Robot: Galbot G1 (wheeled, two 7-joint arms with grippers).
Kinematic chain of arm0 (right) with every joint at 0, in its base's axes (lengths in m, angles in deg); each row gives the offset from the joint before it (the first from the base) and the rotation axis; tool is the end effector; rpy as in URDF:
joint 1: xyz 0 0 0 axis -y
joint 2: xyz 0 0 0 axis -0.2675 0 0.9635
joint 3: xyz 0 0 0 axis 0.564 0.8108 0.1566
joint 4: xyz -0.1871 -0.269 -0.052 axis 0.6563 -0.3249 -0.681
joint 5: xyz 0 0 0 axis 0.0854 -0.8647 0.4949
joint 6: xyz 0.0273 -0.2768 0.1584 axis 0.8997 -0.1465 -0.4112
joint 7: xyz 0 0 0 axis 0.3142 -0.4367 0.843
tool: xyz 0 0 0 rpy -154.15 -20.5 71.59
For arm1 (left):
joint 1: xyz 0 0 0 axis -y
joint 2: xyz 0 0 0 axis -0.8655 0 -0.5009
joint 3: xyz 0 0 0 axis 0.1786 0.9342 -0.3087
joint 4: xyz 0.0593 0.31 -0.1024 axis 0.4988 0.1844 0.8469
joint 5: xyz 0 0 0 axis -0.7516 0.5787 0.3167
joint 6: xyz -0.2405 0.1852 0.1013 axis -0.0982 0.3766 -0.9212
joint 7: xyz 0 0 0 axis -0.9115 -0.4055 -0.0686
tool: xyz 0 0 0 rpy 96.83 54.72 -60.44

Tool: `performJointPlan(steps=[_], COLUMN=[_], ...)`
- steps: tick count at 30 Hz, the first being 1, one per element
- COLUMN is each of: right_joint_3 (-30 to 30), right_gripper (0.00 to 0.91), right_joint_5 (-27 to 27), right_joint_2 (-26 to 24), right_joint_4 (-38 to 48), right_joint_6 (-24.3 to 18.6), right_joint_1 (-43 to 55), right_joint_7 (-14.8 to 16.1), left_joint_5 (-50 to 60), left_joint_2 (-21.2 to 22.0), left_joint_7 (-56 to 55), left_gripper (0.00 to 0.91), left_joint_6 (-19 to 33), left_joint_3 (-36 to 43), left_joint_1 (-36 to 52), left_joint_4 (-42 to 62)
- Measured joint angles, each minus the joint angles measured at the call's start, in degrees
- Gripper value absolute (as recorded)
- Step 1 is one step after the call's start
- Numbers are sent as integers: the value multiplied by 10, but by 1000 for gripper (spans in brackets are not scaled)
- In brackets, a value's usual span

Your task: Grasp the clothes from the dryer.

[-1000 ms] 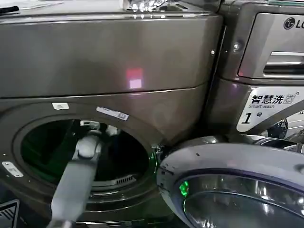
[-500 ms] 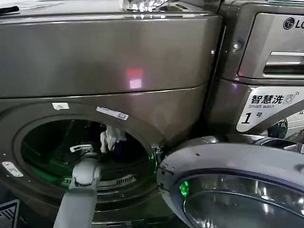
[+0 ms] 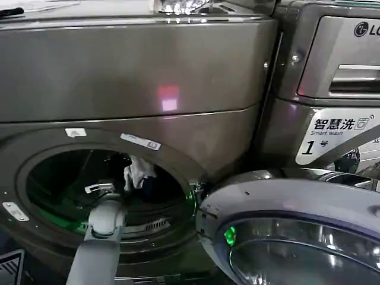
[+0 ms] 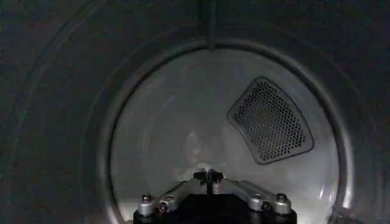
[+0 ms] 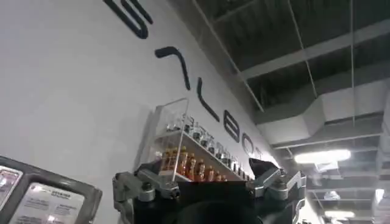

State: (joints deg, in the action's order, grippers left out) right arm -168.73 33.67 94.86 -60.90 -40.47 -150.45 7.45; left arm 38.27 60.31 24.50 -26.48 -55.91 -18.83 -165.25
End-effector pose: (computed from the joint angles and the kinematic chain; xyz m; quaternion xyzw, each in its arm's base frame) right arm -0.0978 -0.3276 0.0578 0.4070 0.8488 -0.2046 0.2684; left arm 0.3738 0.0317 -0.2445 -0.0456 0.9908 0.0507 0.1173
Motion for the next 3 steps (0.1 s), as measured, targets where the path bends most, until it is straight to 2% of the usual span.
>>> performJointPlan(steps=[3], right_joint_3=[-1], right_gripper=[907], right_joint_5=[-1], right_joint_2=[0], right_joint_4=[2], right_joint_6=[1], right_joint_1=[-2], right_joint_7=[1], left_joint_5=[-3], left_joint_2=[-2], left_joint_7=[0], left_gripper=[0], left_joint_6=[-1], left_joint_3=[-3], left_joint_1=[-1], left_joint_4=[-3])
